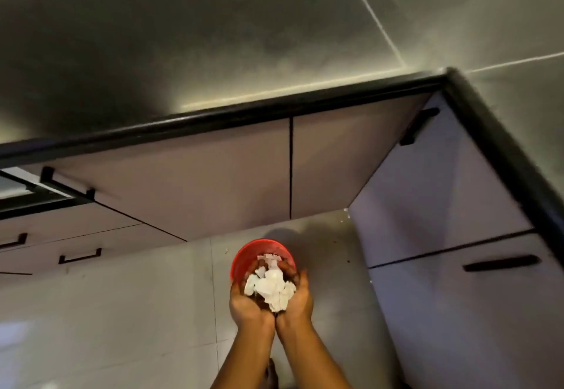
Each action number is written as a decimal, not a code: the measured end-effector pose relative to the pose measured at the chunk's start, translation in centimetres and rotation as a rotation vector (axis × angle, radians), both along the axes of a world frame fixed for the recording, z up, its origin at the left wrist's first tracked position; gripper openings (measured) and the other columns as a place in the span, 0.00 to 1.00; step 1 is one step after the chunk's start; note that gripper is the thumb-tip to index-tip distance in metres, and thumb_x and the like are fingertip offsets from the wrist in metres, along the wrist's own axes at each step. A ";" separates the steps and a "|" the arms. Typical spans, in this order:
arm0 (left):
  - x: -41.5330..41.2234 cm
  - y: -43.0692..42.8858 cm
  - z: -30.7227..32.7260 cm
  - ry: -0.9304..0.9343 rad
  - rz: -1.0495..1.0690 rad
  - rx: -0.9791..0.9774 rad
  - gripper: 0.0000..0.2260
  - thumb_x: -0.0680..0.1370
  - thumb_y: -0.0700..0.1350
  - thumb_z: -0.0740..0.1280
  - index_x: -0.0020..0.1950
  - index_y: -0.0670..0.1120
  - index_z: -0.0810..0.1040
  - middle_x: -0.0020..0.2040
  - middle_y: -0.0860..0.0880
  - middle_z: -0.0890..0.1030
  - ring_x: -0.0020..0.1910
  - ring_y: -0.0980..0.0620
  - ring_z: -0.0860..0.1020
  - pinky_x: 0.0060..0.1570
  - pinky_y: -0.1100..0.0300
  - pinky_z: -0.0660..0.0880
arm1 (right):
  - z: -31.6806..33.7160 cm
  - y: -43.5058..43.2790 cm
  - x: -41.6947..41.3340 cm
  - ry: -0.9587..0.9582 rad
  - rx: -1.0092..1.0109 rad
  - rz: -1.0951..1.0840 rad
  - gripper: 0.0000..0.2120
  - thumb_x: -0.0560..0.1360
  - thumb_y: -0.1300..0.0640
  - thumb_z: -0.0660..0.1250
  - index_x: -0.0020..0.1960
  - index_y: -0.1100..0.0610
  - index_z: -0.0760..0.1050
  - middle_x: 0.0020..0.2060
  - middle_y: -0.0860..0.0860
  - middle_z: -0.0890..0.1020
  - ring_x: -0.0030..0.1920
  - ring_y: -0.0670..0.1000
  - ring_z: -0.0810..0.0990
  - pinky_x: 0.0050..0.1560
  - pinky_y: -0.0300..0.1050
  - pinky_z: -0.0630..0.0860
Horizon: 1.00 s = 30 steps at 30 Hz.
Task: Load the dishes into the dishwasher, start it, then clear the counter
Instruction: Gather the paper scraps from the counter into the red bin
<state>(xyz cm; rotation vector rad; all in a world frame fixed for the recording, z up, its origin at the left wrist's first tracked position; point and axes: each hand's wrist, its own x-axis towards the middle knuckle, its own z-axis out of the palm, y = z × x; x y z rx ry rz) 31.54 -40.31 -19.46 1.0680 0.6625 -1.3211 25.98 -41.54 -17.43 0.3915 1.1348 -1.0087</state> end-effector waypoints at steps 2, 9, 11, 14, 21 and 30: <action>1.7 -0.9 -5.2 0.002 -0.017 0.051 0.20 0.79 0.55 0.56 0.59 0.42 0.75 0.68 0.39 0.72 0.59 0.37 0.74 0.68 0.42 0.63 | -5.3 -0.7 1.5 -0.013 0.064 0.030 0.17 0.78 0.51 0.56 0.46 0.62 0.77 0.38 0.61 0.83 0.38 0.61 0.81 0.43 0.52 0.78; 7.2 -4.1 -21.5 -0.028 -0.272 0.190 0.38 0.77 0.69 0.41 0.76 0.45 0.60 0.75 0.41 0.63 0.73 0.37 0.61 0.71 0.42 0.56 | -22.0 -5.3 3.7 0.056 0.128 0.223 0.36 0.79 0.38 0.39 0.70 0.63 0.65 0.54 0.57 0.78 0.67 0.68 0.66 0.69 0.62 0.60; 8.4 -4.3 -22.6 -0.003 -0.285 0.202 0.38 0.76 0.70 0.40 0.76 0.46 0.59 0.76 0.42 0.61 0.74 0.37 0.59 0.71 0.39 0.52 | -24.0 -5.5 3.4 -0.030 0.152 0.195 0.40 0.76 0.32 0.35 0.71 0.57 0.65 0.68 0.58 0.70 0.70 0.64 0.63 0.70 0.62 0.55; 8.9 -3.3 -21.2 0.029 -0.279 0.203 0.38 0.75 0.71 0.40 0.77 0.48 0.58 0.76 0.43 0.59 0.75 0.38 0.56 0.72 0.40 0.47 | -23.8 -3.8 2.4 0.055 0.233 0.232 0.42 0.73 0.29 0.33 0.74 0.54 0.61 0.73 0.56 0.62 0.73 0.62 0.57 0.70 0.67 0.46; 7.8 -0.9 -8.4 0.063 -0.300 0.045 0.37 0.76 0.70 0.47 0.73 0.44 0.66 0.71 0.41 0.69 0.68 0.39 0.68 0.65 0.42 0.64 | -9.4 -0.9 0.4 -0.013 0.127 0.088 0.37 0.75 0.30 0.42 0.57 0.58 0.75 0.56 0.59 0.78 0.56 0.62 0.75 0.56 0.62 0.69; 0.0 -0.9 13.7 -0.341 -0.791 -0.315 0.22 0.82 0.56 0.50 0.66 0.44 0.72 0.59 0.45 0.79 0.60 0.46 0.75 0.64 0.52 0.67 | 12.4 1.7 -7.5 0.278 -0.261 0.283 0.19 0.81 0.45 0.52 0.53 0.56 0.75 0.48 0.53 0.82 0.48 0.50 0.80 0.47 0.45 0.74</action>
